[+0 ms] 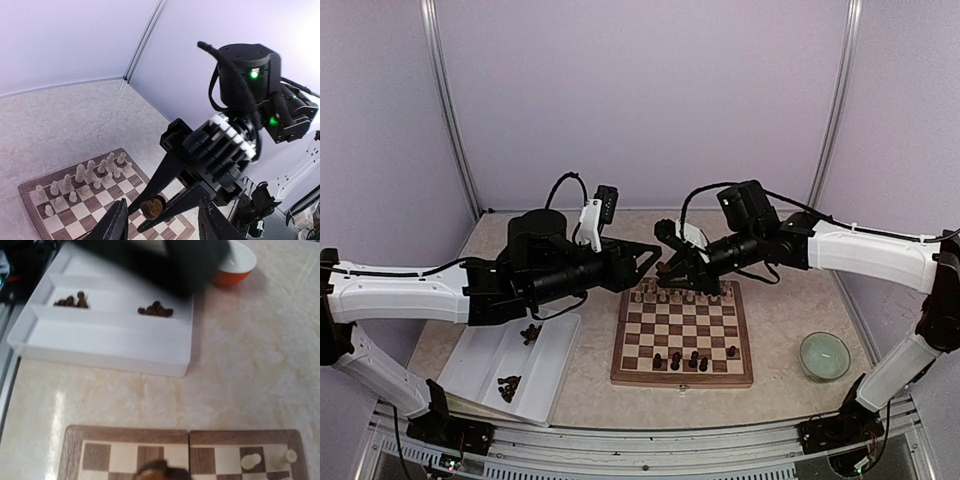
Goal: Set up the chess pieces on the board
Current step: Pass from the right arm to the left
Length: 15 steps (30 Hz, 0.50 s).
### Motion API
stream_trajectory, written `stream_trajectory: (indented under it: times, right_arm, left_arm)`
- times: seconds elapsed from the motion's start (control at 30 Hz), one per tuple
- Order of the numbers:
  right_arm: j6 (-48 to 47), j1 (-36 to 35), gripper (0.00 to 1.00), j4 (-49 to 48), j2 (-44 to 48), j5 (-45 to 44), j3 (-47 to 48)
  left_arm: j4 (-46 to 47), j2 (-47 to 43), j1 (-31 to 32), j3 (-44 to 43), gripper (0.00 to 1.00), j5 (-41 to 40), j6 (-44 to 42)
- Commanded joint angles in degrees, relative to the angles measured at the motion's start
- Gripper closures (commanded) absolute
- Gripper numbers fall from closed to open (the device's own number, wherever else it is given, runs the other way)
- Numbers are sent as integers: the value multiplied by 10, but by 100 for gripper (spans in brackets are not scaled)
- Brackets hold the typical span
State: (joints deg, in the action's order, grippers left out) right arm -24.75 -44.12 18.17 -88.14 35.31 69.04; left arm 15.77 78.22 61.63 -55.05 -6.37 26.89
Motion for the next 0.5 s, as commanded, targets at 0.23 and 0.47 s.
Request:
stream_trajectory:
  times: [0.23, 0.47]
  right_arm:
    - [54, 2, 100, -51, 11, -56, -12]
    - [47, 1, 100, -47, 16, -46, -12]
  left_arm:
    - [-7, 63, -4, -36, 56, 5, 129]
    - [-2, 88, -11, -45, 63, 28, 149]
